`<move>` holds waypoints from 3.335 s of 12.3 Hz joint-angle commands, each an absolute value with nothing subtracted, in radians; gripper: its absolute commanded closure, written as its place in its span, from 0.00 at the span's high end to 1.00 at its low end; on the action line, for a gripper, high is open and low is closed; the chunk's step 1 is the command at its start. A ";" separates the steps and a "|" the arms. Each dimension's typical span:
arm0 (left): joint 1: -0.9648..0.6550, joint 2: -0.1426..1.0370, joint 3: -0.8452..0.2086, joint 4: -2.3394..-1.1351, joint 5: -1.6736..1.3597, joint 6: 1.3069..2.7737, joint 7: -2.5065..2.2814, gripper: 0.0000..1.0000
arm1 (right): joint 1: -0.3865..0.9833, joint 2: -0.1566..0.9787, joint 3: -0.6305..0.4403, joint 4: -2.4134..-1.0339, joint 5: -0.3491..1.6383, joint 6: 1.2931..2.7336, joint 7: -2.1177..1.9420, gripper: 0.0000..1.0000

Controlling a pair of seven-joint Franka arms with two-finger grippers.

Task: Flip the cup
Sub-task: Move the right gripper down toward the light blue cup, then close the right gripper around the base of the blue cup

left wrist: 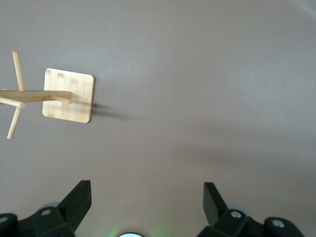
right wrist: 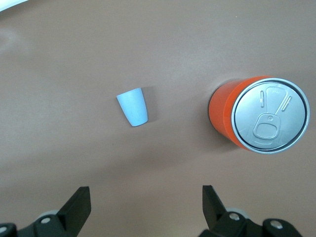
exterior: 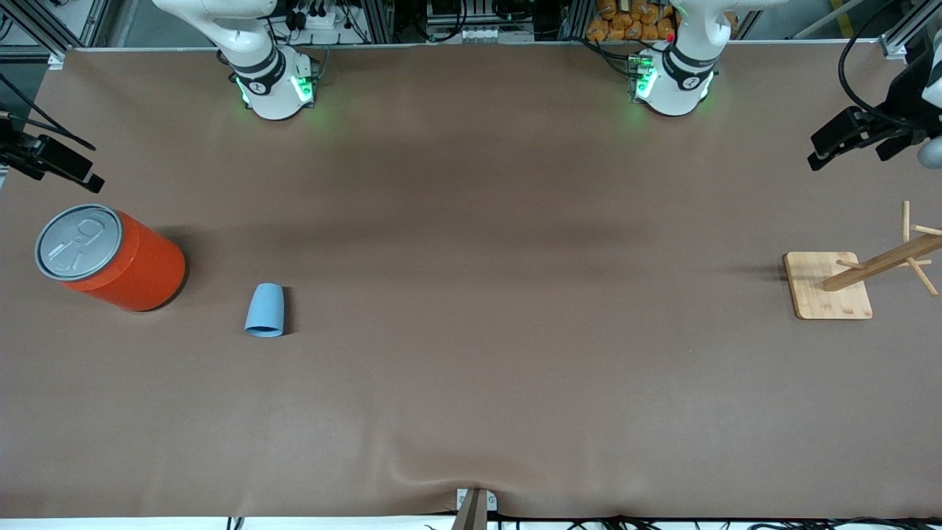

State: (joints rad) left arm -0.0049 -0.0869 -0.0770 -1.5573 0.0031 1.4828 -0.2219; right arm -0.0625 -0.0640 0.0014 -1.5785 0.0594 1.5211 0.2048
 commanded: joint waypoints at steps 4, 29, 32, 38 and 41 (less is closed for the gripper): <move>-0.011 -0.071 -0.083 -1.525 -0.005 1.460 -0.209 1.00 | -0.057 -0.049 0.015 -1.605 0.049 1.519 0.187 1.00; -0.014 -0.058 -0.078 -1.526 -0.061 1.526 -0.209 1.00 | 0.084 0.405 0.015 -2.000 0.115 2.357 -0.008 1.00; -0.014 -0.058 -0.078 -1.526 -0.061 1.526 -0.209 1.00 | 0.086 0.448 0.014 -1.999 0.095 2.407 -0.044 1.00; -0.020 -0.058 -0.080 -1.526 -0.061 1.526 -0.209 1.00 | 0.081 0.517 0.014 -1.999 0.094 2.505 -0.093 0.60; -0.021 -0.058 -0.080 -1.526 -0.063 1.526 -0.209 1.00 | 0.090 0.505 0.018 -1.962 0.097 2.461 -0.106 0.00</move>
State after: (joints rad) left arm -0.0246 -0.0673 -0.0786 -1.5453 -0.0453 1.5277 -0.2217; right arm 0.0838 0.5058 0.0147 -1.9873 0.1000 2.4778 -0.0868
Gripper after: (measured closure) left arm 0.000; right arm 0.194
